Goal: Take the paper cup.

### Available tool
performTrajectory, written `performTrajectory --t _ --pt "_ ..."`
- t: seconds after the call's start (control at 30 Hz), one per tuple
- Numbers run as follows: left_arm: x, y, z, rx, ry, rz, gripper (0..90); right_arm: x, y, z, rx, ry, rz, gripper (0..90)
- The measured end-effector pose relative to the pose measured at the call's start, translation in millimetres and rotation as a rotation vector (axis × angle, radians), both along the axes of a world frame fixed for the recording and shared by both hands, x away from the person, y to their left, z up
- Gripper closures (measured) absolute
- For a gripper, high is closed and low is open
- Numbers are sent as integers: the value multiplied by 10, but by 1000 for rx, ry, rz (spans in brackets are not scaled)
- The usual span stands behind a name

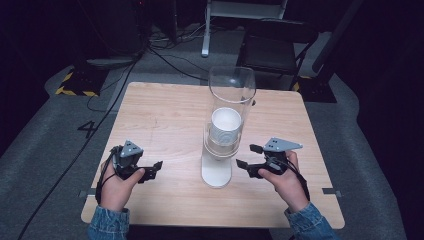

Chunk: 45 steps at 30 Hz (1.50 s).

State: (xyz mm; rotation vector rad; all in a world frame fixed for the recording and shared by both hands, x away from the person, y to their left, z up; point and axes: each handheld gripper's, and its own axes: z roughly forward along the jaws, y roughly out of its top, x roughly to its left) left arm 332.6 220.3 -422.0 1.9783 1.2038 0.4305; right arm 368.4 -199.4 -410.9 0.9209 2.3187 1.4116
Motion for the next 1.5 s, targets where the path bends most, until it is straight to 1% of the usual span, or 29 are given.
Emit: performTrajectory --t 0.07,0.1,0.17,0.2,0.23,0.27,0.3,0.5,0.57,0.6,0.67,0.7,0.77,0.87,0.9,0.97,1.0,1.07,1.17,1.23,1.37,1.4,1.5 --pt "0 -3 -1 1 3 -3 194 -6 28 -7 1 -8 4 214" --pt "1 -12 -6 -1 5 -2 194 -19 89 -23 2 -18 16 212" --pt "5 -10 -9 3 0 -6 193 -25 150 -44 2 -24 25 209" --pt "2 -16 -12 -1 3 -3 193 -25 150 -44 2 -24 25 209" --pt "3 -17 -14 -1 4 -3 193 -16 203 -70 -3 -29 29 204" --pt "3 -17 -14 -1 4 -3 193 -16 203 -70 -3 -29 29 204" --pt "3 -17 -14 0 4 -5 193 -6 254 -99 0 -31 33 203" --pt "5 -19 -18 3 3 -9 191 8 406 -163 23 -64 43 208" --pt "5 -19 -19 3 4 -9 190 9 430 -172 28 -71 43 209" --pt "5 -21 -20 4 3 -11 190 15 475 -191 36 -80 46 210" --pt "5 -23 -21 4 3 -11 189 17 495 -200 37 -81 44 210" --pt "5 -26 -23 3 5 -12 189 27 534 -223 50 -86 44 208" --pt "3 -29 -28 -1 9 -7 187 31 572 -244 58 -86 42 210" --pt "9 -21 -33 3 12 -12 186 40 608 -268 56 -94 38 211" --pt "9 -20 -38 0 14 -10 187 49 645 -295 64 -105 38 220" --pt "10 -19 -39 0 14 -9 187 50 663 -307 64 -109 37 226" --pt "12 -16 -39 3 13 -13 187 47 699 -329 57 -120 30 239" --pt "12 -16 -41 1 12 -12 187 48 710 -337 57 -125 29 246" --pt "10 -18 -42 0 14 -11 187 42 732 -355 56 -152 11 295" --pt "10 -18 -42 1 14 -14 187 42 727 -356 57 -159 -1 333" --pt "10 -18 -41 1 14 -14 186 41 716 -358 65 -158 -6 346" --pt "9 -17 -40 1 14 -14 187 38 716 -356 58 -161 -6 347" --pt "5 -17 -39 -2 13 -8 187 43 711 -356 59 -161 -1 350"
